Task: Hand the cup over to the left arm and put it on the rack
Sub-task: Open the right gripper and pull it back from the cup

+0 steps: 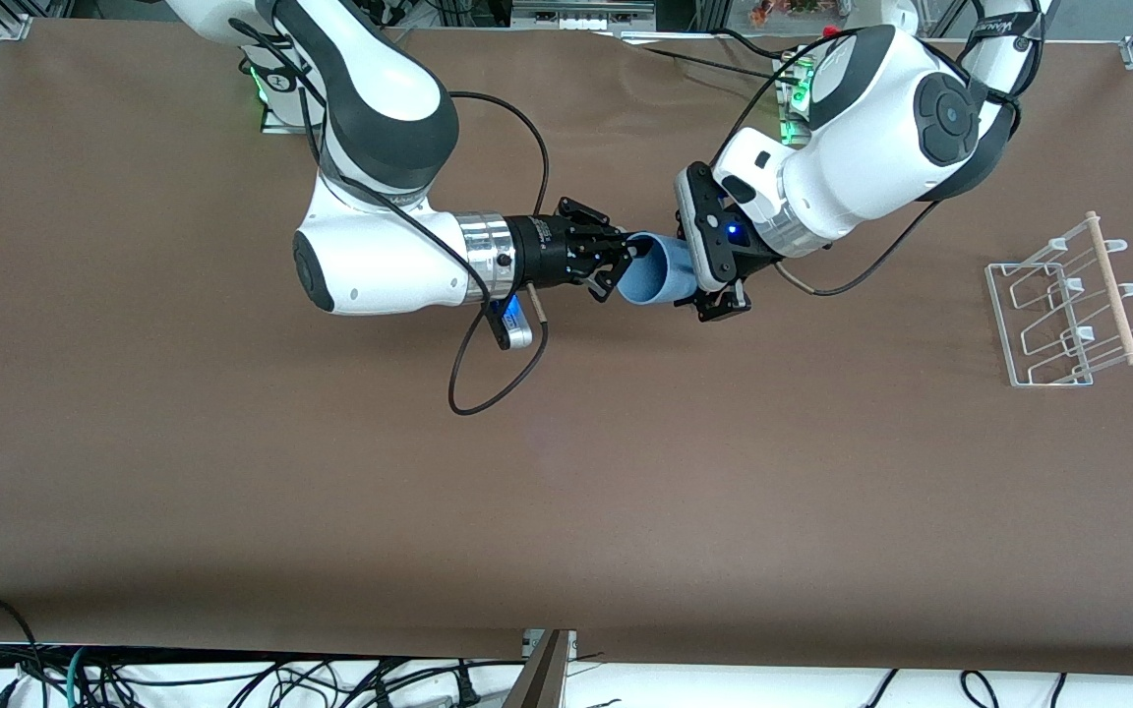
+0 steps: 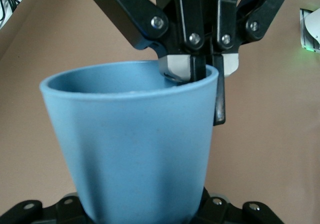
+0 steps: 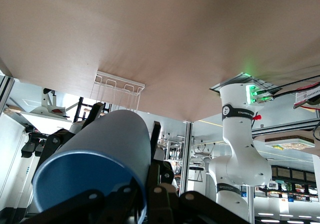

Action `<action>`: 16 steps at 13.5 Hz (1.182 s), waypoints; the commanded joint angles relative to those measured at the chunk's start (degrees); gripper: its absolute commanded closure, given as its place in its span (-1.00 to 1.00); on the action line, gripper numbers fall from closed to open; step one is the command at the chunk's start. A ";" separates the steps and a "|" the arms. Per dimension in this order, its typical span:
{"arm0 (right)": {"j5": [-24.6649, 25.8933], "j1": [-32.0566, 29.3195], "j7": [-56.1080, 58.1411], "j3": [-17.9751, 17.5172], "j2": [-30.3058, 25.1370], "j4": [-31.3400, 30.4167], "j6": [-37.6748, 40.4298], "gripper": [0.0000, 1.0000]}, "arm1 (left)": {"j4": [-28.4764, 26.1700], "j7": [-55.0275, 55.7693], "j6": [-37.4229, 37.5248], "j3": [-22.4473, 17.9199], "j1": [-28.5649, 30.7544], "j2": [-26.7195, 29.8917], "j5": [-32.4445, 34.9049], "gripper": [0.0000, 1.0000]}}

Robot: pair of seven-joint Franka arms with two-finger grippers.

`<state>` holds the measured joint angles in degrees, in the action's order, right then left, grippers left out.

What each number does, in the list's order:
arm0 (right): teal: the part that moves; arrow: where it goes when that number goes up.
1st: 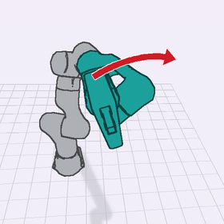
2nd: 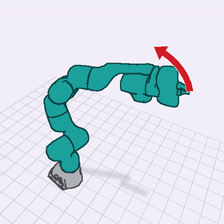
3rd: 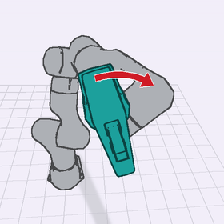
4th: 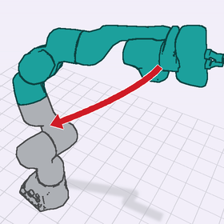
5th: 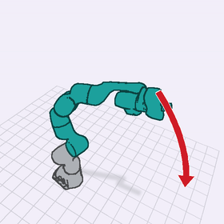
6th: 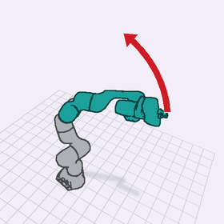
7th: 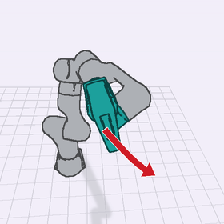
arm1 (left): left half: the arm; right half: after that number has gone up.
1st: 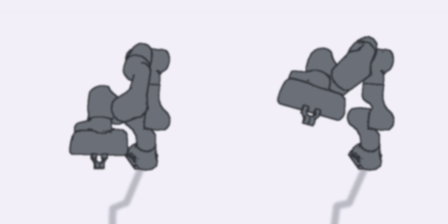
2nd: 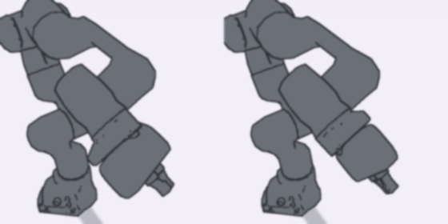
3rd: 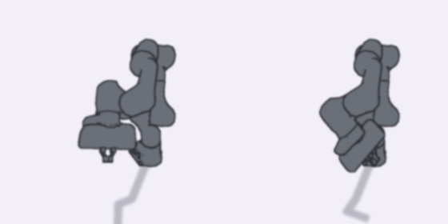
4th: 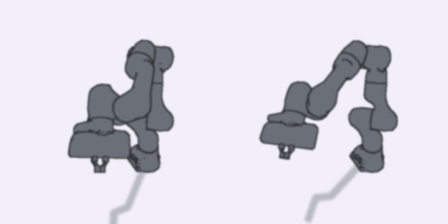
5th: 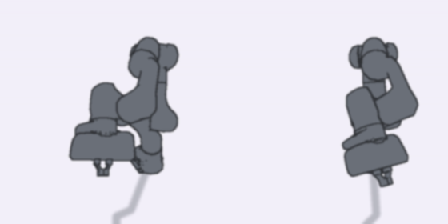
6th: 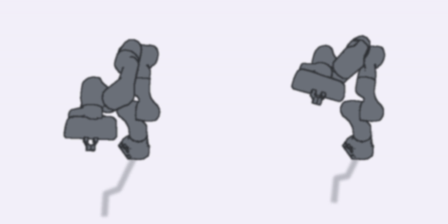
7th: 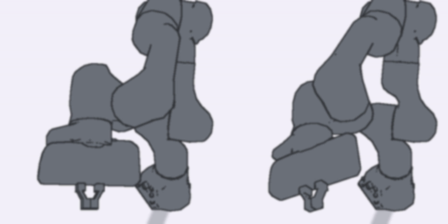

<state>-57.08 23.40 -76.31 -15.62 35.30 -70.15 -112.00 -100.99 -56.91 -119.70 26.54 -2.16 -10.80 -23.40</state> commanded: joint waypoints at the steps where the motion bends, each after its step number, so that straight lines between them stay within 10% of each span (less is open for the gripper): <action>1: -0.93 0.60 -0.85 -0.64 0.91 2.12 -0.41 1.00 | 0.79 1.36 -0.97 0.88 -0.65 -0.28 -3.41 1.00; 5: -1.01 0.51 -0.85 -0.64 0.91 2.12 -0.41 0.93 | 1.76 1.19 -0.71 0.53 -0.65 -0.28 -3.41 1.00; 6: -1.01 0.25 -0.85 -0.64 0.82 2.21 -0.41 0.55 | 1.85 0.75 -0.71 0.45 -0.57 -0.28 -3.41 1.00; 8: -0.93 -0.19 -0.68 -0.46 0.82 2.21 -0.32 -0.99 | 1.94 0.22 -0.27 0.27 -0.39 -0.28 -3.32 1.00; 16: -0.93 -8.34 -1.21 -0.46 0.73 6.07 9.14 -1.00 | 4.39 -4.78 7.27 -5.60 0.23 -0.45 -2.53 1.00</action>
<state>-57.29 18.80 -76.44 -15.52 35.31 -67.73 -108.78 -99.05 -59.28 -116.03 23.18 -1.87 -10.81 -25.22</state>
